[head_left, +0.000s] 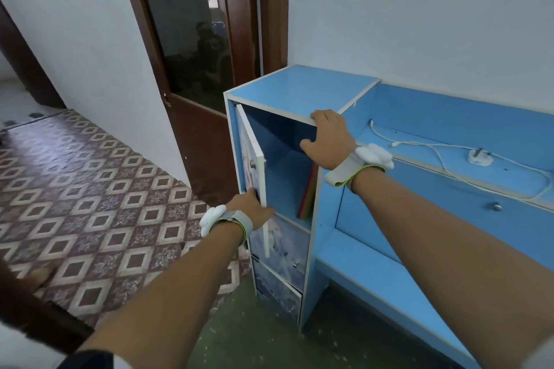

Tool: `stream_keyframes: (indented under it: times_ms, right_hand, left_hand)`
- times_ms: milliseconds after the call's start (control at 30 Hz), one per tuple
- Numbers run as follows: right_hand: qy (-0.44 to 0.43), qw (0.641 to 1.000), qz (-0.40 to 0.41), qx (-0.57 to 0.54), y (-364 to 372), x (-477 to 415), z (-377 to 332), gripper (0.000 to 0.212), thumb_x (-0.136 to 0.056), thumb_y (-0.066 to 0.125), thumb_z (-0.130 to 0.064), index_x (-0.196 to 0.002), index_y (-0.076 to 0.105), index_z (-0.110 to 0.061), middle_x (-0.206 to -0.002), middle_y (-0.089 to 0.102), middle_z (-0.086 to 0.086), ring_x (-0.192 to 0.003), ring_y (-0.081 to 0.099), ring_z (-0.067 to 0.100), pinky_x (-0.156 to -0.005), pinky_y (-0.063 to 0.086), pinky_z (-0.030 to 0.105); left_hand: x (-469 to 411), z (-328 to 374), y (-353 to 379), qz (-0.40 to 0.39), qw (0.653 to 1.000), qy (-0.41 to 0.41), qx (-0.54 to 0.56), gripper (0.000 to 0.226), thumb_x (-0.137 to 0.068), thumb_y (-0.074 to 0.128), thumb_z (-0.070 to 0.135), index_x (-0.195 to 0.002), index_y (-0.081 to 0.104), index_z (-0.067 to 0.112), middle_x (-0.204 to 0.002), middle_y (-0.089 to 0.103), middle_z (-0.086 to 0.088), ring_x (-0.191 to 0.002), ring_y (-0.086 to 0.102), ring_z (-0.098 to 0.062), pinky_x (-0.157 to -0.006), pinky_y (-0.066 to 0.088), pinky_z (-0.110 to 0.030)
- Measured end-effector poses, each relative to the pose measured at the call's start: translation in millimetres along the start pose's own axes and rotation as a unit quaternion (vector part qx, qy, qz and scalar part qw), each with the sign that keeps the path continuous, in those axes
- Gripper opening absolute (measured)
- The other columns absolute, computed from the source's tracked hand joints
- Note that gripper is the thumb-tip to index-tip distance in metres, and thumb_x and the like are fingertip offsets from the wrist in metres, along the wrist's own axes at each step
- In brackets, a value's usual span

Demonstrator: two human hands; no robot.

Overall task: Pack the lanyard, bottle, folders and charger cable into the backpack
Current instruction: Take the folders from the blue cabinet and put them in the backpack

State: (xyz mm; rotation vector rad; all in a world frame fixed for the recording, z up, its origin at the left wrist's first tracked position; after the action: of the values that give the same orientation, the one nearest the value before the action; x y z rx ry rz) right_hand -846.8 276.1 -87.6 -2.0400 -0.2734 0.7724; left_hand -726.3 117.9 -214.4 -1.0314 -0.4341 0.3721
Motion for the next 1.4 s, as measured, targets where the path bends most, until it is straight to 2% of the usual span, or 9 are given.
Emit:
stream_keyframes:
  times_ms: [300,500,667,767,833,1000,1167,1300,1400]
  right_hand:
    - [-0.009,0.997,0.069,0.034,13,8,-3,0.052,-0.081,0.058,-0.023,-0.128,0.049,-0.003,-0.137,0.048,0.011,-0.139,0.032,0.031,-0.081,0.05,0.04]
    - [-0.005,0.993,0.102,0.057,21,7,-3,0.049,-0.078,0.056,-0.025,-0.123,0.051,-0.005,-0.133,0.051,0.009,-0.137,0.036,0.032,-0.065,0.053,0.041]
    - [-0.021,0.992,0.111,0.053,19,7,0,0.052,-0.08,0.056,-0.026,-0.128,0.051,-0.005,-0.135,0.051,0.01,-0.138,0.036,0.034,-0.074,0.05,0.043]
    - [-0.036,0.992,0.113,0.053,19,8,-1,0.053,-0.081,0.056,-0.027,-0.129,0.052,-0.007,-0.137,0.052,0.008,-0.139,0.036,0.033,-0.084,0.046,0.045]
    - [-0.031,0.992,0.117,0.046,19,5,7,0.053,-0.083,0.055,-0.03,-0.13,0.052,-0.008,-0.138,0.052,0.006,-0.139,0.036,0.032,-0.088,0.046,0.047]
    - [-0.03,0.992,0.124,0.011,23,3,18,0.054,-0.091,0.05,-0.045,-0.134,0.052,-0.013,-0.143,0.05,0.002,-0.142,0.033,0.027,-0.098,0.043,0.049]
    - [-0.048,0.988,0.146,-0.021,20,4,16,0.056,-0.093,0.044,-0.051,-0.133,0.055,-0.013,-0.142,0.053,0.0,-0.142,0.033,0.023,-0.102,0.043,0.045]
    - [-0.041,0.983,0.175,-0.028,20,5,15,0.058,-0.093,0.04,-0.054,-0.129,0.06,-0.014,-0.138,0.056,-0.001,-0.14,0.037,0.022,-0.098,0.044,0.044]
    - [-0.031,0.984,0.171,-0.025,21,4,14,0.059,-0.092,0.038,-0.056,-0.128,0.06,-0.015,-0.138,0.056,-0.003,-0.141,0.036,0.02,-0.098,0.042,0.041]
  left_hand:
    - [12,-55,-22,0.012,0.996,-0.078,0.046,0.062,-0.084,0.059,0.047,-0.135,0.05,0.013,-0.126,0.063,-0.014,-0.105,0.062,-0.037,-0.087,0.052,-0.034]
    - [14,-105,-33,0.093,0.972,-0.189,0.108,0.045,-0.094,0.052,0.032,-0.129,0.051,0.004,-0.111,0.066,-0.019,-0.08,0.067,-0.035,-0.068,0.057,-0.037]
    - [11,-77,-15,-0.017,0.971,-0.224,0.087,0.041,-0.106,0.032,0.011,-0.141,0.039,-0.008,-0.147,0.042,-0.025,-0.133,0.044,-0.036,-0.105,0.036,-0.036]
    - [11,-48,11,-0.131,0.95,-0.228,0.165,0.046,-0.104,0.038,0.029,-0.136,0.044,-0.004,-0.121,0.063,-0.027,-0.09,0.068,-0.036,-0.07,0.056,-0.039]
    - [-11,-22,28,-0.153,0.947,-0.199,0.202,0.047,-0.098,0.05,0.038,-0.121,0.053,-0.003,-0.098,0.071,-0.017,-0.062,0.069,-0.029,-0.055,0.051,-0.03]
    - [-60,53,38,-0.087,0.994,0.003,0.072,0.061,-0.089,0.058,0.05,-0.133,0.051,0.009,-0.13,0.06,-0.009,-0.119,0.058,-0.029,-0.084,0.042,-0.026]
    - [-84,86,54,-0.059,0.994,0.076,0.053,0.069,-0.076,0.066,0.046,-0.133,0.048,0.012,-0.129,0.058,-0.01,-0.116,0.057,-0.033,-0.09,0.049,-0.037]
    - [-97,94,67,-0.048,0.991,0.125,0.001,0.054,-0.071,0.051,0.045,-0.113,0.059,0.012,-0.111,0.064,-0.01,-0.096,0.061,-0.034,-0.07,0.041,-0.031]
    - [-100,101,71,-0.049,0.991,0.119,-0.029,0.016,-0.091,0.049,0.027,-0.095,0.054,0.013,-0.103,0.065,-0.009,-0.091,0.061,-0.032,-0.07,0.042,-0.032]
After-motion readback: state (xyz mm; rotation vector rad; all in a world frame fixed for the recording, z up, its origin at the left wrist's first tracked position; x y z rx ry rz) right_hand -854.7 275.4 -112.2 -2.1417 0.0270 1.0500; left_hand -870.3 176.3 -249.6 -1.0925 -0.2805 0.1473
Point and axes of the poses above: each hand's wrist, its own x-axis away from the middle knuckle, its own y-axis out of the palm, z = x × y, the point moved 4 cm from there along -x, towards the middle knuckle
